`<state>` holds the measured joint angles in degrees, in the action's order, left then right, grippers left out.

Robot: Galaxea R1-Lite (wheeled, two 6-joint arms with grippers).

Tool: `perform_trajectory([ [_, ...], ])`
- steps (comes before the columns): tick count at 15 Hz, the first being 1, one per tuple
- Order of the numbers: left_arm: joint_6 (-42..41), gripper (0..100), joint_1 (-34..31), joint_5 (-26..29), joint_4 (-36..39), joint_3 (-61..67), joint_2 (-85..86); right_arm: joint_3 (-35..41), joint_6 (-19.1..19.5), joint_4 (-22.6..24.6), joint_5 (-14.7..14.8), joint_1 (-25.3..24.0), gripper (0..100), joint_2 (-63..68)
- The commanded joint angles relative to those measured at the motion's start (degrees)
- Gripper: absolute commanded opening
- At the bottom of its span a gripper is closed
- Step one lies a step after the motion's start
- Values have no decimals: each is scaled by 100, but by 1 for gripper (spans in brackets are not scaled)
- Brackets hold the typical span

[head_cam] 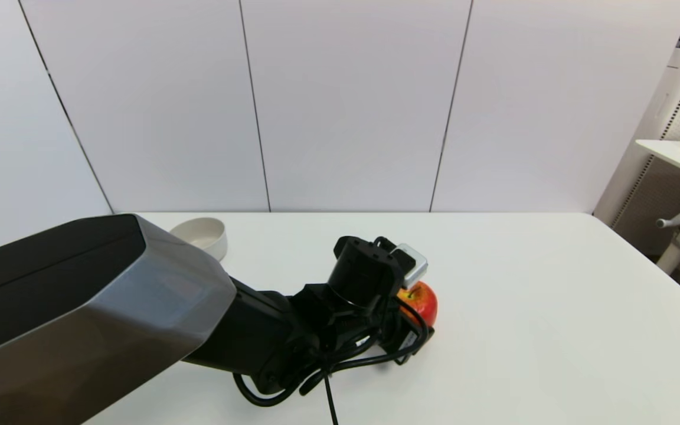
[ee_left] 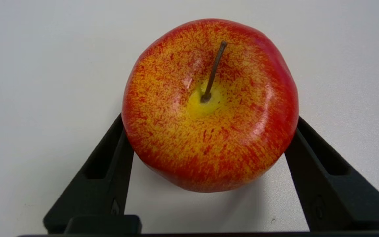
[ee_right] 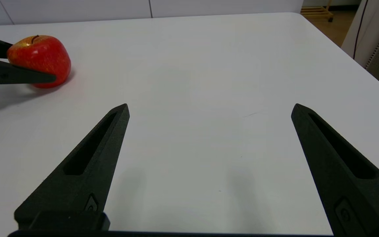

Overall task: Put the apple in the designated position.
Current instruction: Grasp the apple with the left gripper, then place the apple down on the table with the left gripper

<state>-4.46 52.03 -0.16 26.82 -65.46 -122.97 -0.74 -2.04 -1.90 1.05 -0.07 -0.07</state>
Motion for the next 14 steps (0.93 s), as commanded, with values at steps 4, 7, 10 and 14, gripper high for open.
perform_trajectory([
  [4,-28,0,-70,-2,-10,-195,414,-5,-7,-3,1,-1,100,7],
  [7,-64,0,-474,-72,-326,-221,1108,4,1,-3,1,-1,100,7],
  [10,-99,0,-1230,-81,-617,-230,1636,-5,-7,-3,1,-1,100,7],
  [14,-72,0,-2452,-72,-722,-204,1750,-5,1,-3,1,-1,100,7],
])
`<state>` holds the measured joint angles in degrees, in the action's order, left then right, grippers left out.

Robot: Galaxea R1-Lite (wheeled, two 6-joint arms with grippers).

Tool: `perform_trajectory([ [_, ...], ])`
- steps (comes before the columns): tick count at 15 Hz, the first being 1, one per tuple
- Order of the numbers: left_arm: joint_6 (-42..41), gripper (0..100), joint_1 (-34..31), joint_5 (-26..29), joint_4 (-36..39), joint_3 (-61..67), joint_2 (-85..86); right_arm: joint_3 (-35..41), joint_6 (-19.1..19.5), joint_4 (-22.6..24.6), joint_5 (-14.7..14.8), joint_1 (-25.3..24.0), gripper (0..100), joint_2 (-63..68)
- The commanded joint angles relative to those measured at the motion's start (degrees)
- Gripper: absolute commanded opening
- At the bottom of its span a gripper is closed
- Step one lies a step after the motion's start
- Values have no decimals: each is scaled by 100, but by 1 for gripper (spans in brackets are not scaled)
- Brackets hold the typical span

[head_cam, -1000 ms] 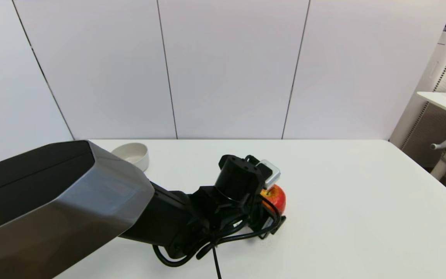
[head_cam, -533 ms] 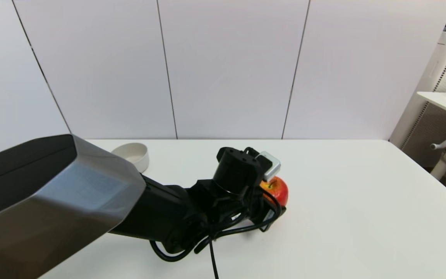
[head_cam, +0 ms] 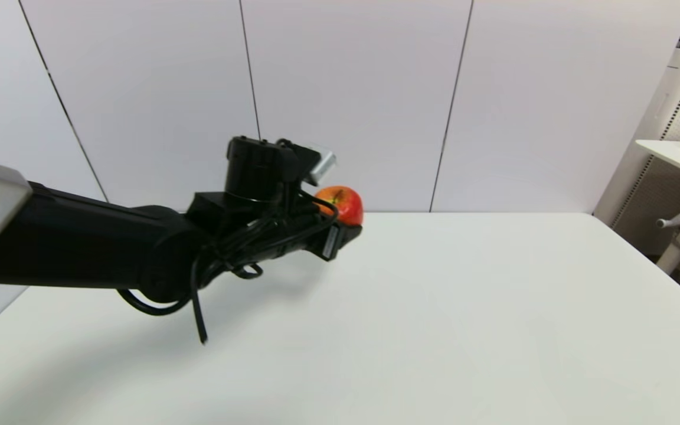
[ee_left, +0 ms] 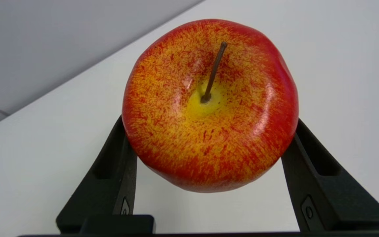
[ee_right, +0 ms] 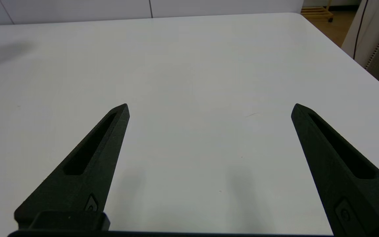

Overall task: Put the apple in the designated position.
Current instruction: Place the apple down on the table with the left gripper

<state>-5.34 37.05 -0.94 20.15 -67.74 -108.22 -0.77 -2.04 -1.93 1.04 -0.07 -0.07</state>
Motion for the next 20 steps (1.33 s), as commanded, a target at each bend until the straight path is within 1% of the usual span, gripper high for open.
perform_trajectory([
  [1,42,0,-1147,6,-46,33,213,6,-7,-1,2,-1,100,7],
  [3,68,0,-1428,6,-29,-2,-42,-2,1,-1,2,-1,100,7],
  [6,130,0,-1595,6,-2,-20,-534,-2,-7,-1,2,-1,100,7],
  [13,209,0,-1481,32,-29,-222,-1237,-2,1,-1,2,-1,100,7],
  [20,209,0,-1420,50,-64,-160,-1325,-2,1,-1,2,-1,100,7],
])
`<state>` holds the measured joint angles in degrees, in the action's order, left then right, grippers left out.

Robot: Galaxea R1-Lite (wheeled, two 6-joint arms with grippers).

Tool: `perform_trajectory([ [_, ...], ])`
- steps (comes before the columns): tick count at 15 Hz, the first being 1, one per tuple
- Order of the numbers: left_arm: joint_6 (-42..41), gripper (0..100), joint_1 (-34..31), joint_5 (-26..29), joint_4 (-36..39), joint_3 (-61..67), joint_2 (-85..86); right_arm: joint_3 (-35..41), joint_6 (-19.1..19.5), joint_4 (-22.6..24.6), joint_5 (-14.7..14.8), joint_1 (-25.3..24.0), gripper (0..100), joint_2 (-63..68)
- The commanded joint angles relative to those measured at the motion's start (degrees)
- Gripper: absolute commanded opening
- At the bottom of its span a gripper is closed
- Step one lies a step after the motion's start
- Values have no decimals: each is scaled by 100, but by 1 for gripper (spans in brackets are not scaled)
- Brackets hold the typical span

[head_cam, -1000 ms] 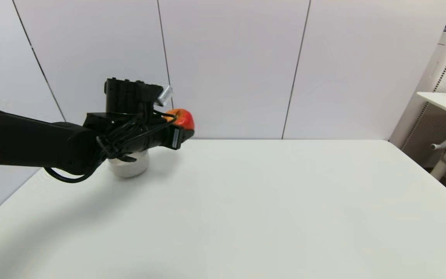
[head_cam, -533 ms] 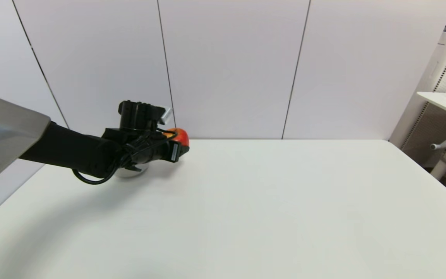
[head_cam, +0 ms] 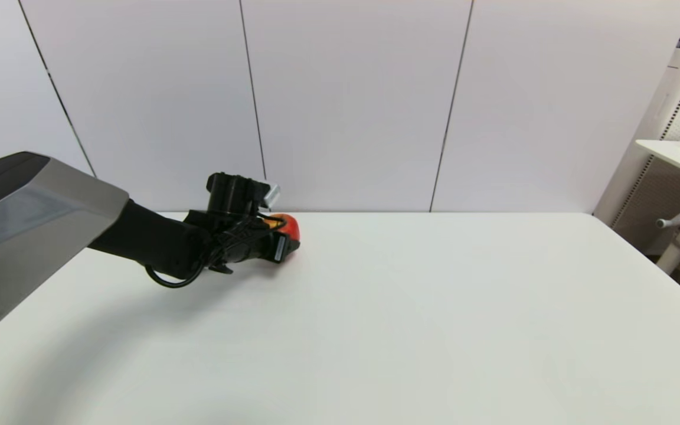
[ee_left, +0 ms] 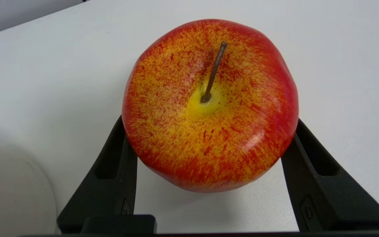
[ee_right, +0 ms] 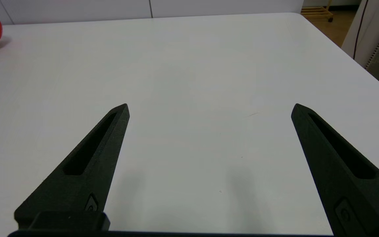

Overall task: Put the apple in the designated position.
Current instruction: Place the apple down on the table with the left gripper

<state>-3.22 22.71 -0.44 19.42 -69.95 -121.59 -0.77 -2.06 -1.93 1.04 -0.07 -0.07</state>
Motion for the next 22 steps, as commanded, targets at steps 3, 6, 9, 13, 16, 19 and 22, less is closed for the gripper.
perform_trajectory([
  [3,5,100,-4,-9,-61,227,171,-2,4,-1,2,-1,100,7],
  [6,-3,100,-4,0,-123,227,171,-2,4,-1,2,-1,100,7],
  [9,-39,100,-4,0,-237,210,250,6,4,-1,2,-1,100,7],
  [13,-170,100,-4,9,-553,298,1076,-2,4,-1,2,7,100,7],
  [16,-355,100,-21,9,-562,895,2377,-2,4,-1,2,-1,100,7],
  [19,-364,100,-65,0,-448,2117,3932,-2,4,-1,2,-1,100,7],
  [22,-390,100,-373,-18,150,4015,5620,-2,4,-1,2,-1,100,7],
])
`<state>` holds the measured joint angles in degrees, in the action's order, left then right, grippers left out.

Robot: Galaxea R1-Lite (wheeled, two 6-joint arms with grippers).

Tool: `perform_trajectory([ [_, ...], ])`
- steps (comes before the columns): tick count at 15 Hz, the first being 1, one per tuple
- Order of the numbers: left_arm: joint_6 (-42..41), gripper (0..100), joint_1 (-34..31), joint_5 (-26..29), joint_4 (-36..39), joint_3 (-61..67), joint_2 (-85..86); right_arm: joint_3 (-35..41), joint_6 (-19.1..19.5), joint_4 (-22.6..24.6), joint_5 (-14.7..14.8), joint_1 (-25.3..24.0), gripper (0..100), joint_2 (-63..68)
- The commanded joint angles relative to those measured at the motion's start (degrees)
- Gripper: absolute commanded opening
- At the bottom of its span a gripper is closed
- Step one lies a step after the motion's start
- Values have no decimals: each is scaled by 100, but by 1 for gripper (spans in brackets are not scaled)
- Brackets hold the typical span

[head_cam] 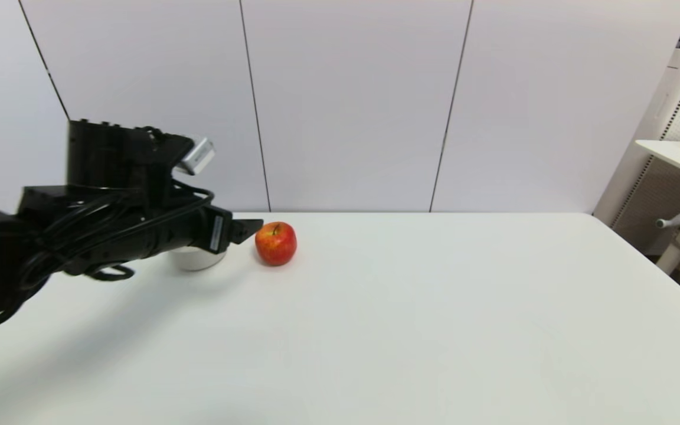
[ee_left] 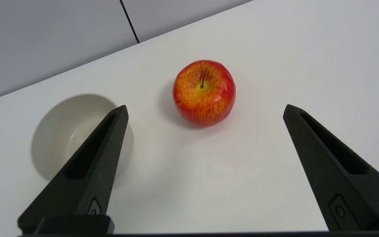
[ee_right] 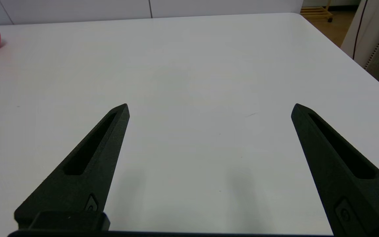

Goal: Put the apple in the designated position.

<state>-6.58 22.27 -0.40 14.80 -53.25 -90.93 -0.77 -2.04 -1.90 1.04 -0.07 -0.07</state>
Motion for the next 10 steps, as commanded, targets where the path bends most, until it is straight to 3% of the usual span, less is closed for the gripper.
perform_trajectory([
  [1,-159,100,-592,-21,779,2934,3081,-2,1,-3,2,-1,100,7],
  [4,-528,100,-1753,-13,893,4472,4672,-2,1,-3,2,-1,100,7],
  [7,-493,100,-1955,-21,788,5325,5982,-2,1,-3,2,-1,100,7],
  [10,-335,100,-2218,-65,-381,5325,7379,-2,1,-3,2,-1,100,7],
])
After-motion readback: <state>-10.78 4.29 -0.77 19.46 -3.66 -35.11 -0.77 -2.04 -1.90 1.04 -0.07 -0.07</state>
